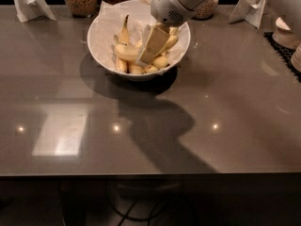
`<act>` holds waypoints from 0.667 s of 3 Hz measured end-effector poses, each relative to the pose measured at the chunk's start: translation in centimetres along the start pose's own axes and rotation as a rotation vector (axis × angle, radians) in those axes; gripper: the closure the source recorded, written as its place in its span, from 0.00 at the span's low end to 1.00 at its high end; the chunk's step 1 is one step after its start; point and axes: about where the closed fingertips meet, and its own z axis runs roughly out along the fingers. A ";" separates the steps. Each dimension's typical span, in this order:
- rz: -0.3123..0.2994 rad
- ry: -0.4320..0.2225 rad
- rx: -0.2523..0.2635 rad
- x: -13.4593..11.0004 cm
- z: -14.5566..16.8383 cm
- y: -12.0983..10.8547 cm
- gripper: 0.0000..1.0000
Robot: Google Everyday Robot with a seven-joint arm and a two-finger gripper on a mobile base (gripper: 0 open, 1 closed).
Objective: Pick banana from white bowl
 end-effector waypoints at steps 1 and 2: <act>-0.034 0.034 -0.024 0.1 2.4 -0.8 0.18; -0.055 0.085 -0.035 1.2 4.0 -1.3 0.31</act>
Offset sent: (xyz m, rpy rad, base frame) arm 0.0435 0.0110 -0.0452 -0.1718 -0.0103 0.0178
